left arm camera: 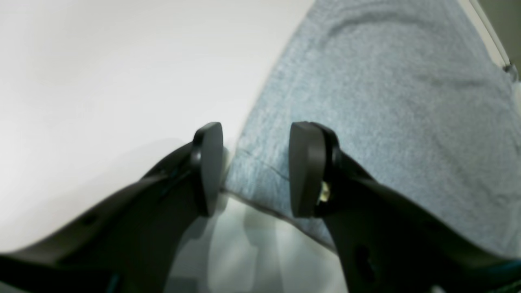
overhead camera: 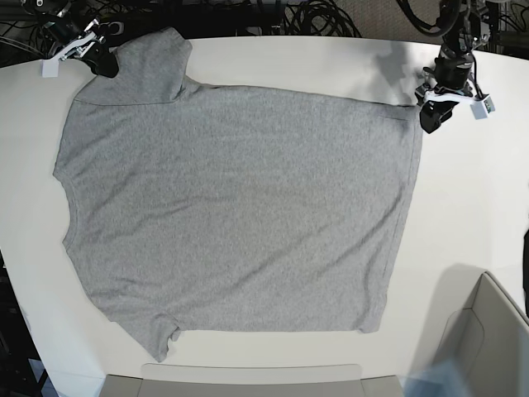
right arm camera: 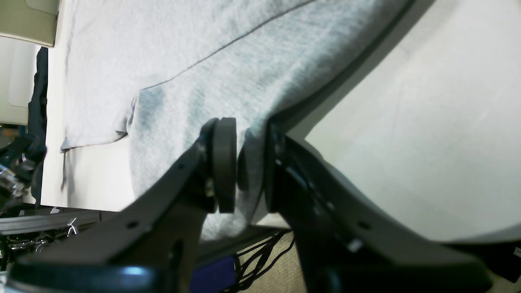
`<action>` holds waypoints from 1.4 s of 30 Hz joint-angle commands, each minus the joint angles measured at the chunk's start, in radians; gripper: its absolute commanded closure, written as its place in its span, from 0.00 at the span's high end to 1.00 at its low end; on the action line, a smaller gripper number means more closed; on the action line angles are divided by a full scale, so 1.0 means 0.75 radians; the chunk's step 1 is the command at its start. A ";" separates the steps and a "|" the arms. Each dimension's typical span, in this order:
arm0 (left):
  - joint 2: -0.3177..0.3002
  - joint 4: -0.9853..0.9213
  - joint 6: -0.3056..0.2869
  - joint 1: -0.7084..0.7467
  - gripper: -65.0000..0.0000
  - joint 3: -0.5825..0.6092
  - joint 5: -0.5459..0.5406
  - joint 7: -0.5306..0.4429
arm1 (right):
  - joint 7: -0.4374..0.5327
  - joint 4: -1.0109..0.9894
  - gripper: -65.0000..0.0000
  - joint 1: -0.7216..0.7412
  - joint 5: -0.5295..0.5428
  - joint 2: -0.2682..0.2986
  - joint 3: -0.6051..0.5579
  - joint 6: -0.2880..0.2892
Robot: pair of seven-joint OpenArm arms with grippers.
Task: Fold the T-shirt properly
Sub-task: 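Close both grippers on the shoulder corners of the shirt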
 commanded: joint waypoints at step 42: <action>-0.011 -0.185 -0.137 -0.079 0.00 0.163 -0.001 -0.033 | -0.033 0.050 0.00 0.068 -0.242 0.006 -0.105 -0.017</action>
